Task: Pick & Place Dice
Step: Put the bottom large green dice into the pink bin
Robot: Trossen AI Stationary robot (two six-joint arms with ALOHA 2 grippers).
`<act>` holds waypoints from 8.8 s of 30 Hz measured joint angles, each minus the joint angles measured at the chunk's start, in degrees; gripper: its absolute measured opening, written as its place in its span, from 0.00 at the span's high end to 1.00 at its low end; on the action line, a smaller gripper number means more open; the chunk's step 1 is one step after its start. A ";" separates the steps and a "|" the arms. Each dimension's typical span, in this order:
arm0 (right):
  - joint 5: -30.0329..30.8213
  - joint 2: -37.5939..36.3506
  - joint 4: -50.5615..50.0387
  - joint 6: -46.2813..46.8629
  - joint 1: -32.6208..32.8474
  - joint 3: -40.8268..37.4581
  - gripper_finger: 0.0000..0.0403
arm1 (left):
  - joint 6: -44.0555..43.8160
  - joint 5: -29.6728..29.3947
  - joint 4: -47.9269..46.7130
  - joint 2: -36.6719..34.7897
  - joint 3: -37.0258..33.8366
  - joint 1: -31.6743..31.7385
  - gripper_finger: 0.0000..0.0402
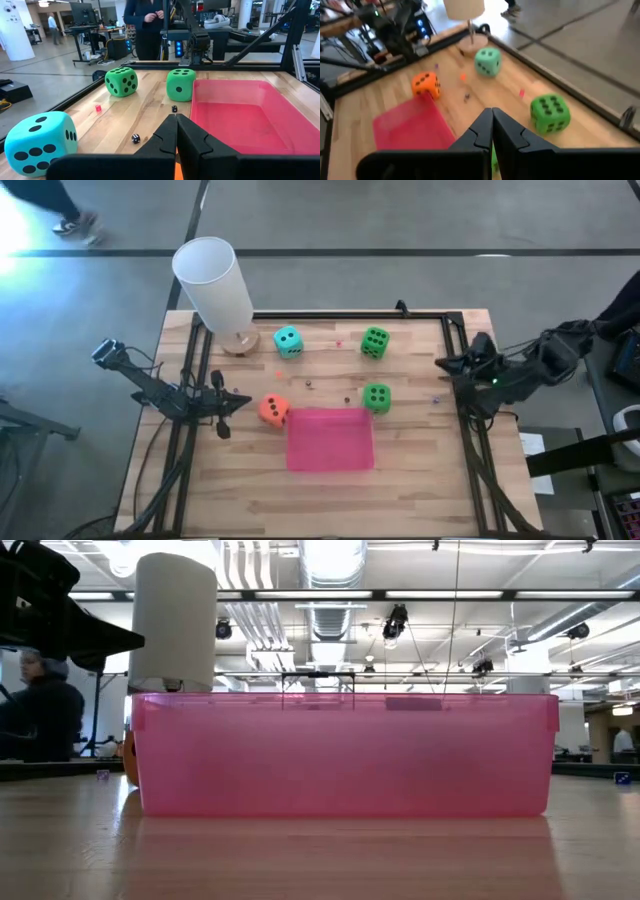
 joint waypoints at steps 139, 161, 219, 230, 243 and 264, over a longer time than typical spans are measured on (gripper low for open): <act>-50.01 32.86 34.44 -47.33 -40.27 -20.28 0.01 | 0.00 -0.01 -0.01 -0.02 0.01 0.01 0.98; -50.95 32.81 35.69 -48.55 -41.38 -20.49 0.01 | 0.00 0.01 0.01 0.00 0.02 -0.01 0.98; -52.92 32.29 37.45 -47.16 -42.10 -23.43 0.01 | 0.00 -0.01 0.00 0.00 0.00 -0.01 0.98; -52.83 32.32 39.41 -46.09 -42.10 -25.89 0.01 | 0.00 0.02 -0.02 0.00 0.02 0.00 0.98; -52.81 32.31 42.23 -44.69 -42.10 -27.95 0.01 | 0.00 0.00 0.00 0.00 0.02 0.00 0.98; -52.67 32.31 42.21 -44.78 -41.79 -27.93 0.01 | 0.00 -0.01 -0.01 -0.01 0.02 -0.01 0.98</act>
